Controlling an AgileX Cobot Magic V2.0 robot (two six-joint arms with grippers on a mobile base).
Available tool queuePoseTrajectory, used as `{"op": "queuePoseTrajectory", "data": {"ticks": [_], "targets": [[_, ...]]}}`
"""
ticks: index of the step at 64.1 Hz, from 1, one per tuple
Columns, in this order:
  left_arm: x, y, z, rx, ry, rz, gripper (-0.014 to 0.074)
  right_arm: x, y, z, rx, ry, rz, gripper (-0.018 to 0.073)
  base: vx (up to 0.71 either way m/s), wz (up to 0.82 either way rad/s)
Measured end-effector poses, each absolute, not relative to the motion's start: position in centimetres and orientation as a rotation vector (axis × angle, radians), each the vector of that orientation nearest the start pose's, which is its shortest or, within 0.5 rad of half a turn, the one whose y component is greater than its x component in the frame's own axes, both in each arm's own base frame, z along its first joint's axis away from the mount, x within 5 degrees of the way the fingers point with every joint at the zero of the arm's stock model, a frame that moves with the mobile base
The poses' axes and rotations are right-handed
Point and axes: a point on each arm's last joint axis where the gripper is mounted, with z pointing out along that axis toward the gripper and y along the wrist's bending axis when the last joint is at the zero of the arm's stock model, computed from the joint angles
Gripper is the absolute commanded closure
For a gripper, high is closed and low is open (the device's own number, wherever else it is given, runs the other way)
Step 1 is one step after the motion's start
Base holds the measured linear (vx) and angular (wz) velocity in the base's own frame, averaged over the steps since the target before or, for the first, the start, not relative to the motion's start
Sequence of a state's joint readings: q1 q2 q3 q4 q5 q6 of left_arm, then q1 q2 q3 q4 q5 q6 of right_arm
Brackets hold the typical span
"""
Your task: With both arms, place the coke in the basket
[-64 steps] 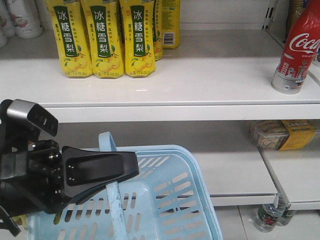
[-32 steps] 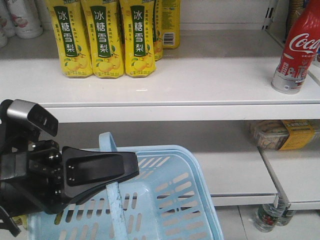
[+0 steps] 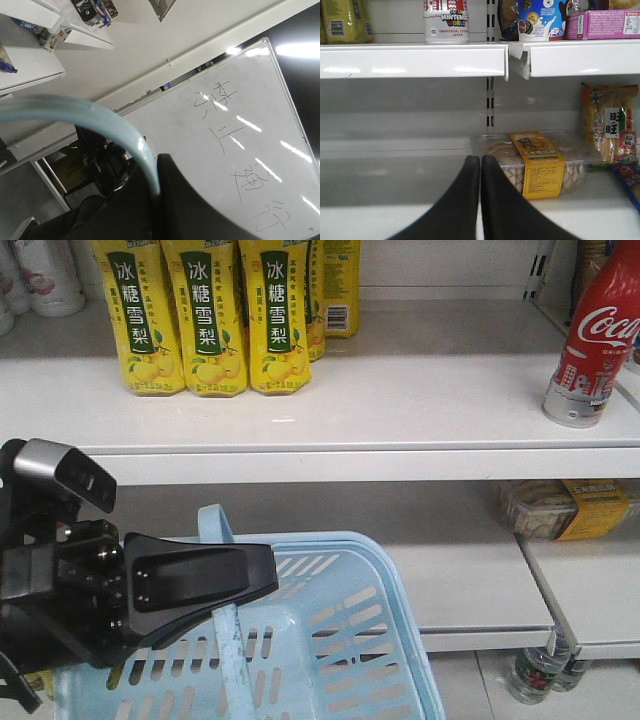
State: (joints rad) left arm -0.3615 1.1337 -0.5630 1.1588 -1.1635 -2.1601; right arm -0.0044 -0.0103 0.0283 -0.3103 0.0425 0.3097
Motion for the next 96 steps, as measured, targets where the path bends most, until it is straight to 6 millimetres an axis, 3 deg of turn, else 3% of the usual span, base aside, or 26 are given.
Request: {"op": "queuePoseTrajectory", "data": {"ticks": [43, 61, 70, 75, 86, 89, 96], "targets": [[15.6, -14.1, 31.1, 0.162, 1.814, -2.017, 0.0603, 5.7, -0.1, 20.2, 0.027, 1.530, 0.007, 0.0564, 0.00, 0.00], [15.6, -14.1, 31.1, 0.162, 1.814, -2.017, 0.0603, 5.3, -0.2, 22.5, 0.437, 1.217, 0.554, 0.0564, 0.00, 0.00], [15.6, -14.1, 31.1, 0.162, 1.814, -2.017, 0.0603, 5.1, -0.6, 23.2, 0.574, 1.108, 0.704, 0.0564, 0.00, 0.00], [15.6, -14.1, 31.1, 0.162, 1.814, -2.017, 0.0603, 4.6, -0.5, 25.0, 0.540, 1.088, 0.703, 0.0564, 0.00, 0.00], [15.6, -14.1, 31.1, 0.162, 1.814, -2.017, 0.0603, 3.0, 0.0, 32.7, 0.300, 1.145, 0.449, 0.0501, 0.00, 0.00], [15.6, -14.1, 31.1, 0.162, 1.814, -2.017, 0.0603, 2.7, -0.1, 34.9, 0.280, 1.175, 0.382, 0.0446, 0.00, 0.00], [15.6, -14.1, 31.1, 0.162, 1.814, -2.017, 0.0603, 3.0, -0.4, 37.7, 0.262, 1.266, 0.261, 0.0249, 0.00, 0.00]]}}
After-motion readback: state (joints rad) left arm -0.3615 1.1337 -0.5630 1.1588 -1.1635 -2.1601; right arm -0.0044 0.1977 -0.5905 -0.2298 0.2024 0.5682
